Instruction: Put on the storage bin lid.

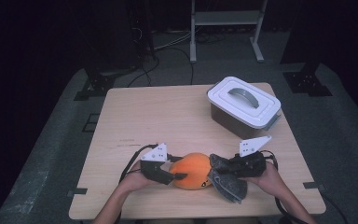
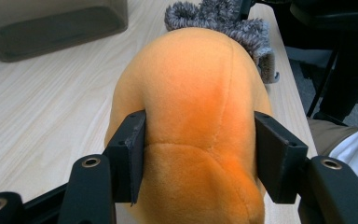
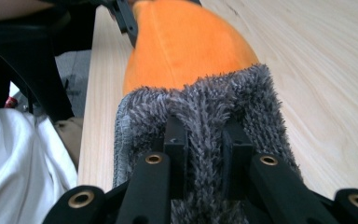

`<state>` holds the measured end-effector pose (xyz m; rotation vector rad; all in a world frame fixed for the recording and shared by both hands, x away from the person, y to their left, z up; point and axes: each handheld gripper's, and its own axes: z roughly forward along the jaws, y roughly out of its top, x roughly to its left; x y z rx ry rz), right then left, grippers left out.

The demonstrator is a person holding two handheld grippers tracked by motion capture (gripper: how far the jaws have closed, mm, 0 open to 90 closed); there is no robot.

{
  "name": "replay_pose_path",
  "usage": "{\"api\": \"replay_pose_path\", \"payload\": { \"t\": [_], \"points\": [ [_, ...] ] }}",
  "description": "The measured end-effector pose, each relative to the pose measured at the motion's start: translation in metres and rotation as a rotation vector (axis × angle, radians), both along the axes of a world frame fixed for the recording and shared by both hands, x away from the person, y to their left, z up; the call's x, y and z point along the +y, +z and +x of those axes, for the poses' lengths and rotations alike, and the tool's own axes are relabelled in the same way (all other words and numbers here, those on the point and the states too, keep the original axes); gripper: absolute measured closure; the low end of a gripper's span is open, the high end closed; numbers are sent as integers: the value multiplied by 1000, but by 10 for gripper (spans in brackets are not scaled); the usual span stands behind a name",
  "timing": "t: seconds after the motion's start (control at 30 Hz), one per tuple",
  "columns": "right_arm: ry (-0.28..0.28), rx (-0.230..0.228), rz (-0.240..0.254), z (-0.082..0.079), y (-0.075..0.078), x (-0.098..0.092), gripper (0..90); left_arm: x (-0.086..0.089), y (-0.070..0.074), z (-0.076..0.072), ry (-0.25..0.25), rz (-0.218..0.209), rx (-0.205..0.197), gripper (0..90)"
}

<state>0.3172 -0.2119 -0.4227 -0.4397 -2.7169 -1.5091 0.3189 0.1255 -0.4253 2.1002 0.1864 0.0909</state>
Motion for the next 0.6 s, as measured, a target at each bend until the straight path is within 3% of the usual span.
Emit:
{"api": "replay_pose_path", "payload": {
  "t": [0.07, 0.3, 0.43, 0.5, 0.6],
  "points": [
    [-2, -3, -12, 0, 3, -2, 751, 0, 0, 0, 1, 0, 0, 411],
    [9, -45, 37, 7, 23, 10, 750, -1, 1, -1, -5, 4, -13, 406],
    [37, -45, 24, 8, 19, 24, 750, -1, 3, 0, 4, 14, -2, 363],
    [37, -33, 36, 5, 15, 25, 751, -2, 5, 1, 12, 18, 24, 315],
    [44, -24, 34, 1, 12, 25, 751, -5, 9, 3, 27, -10, 105, 229]
  ]
}}
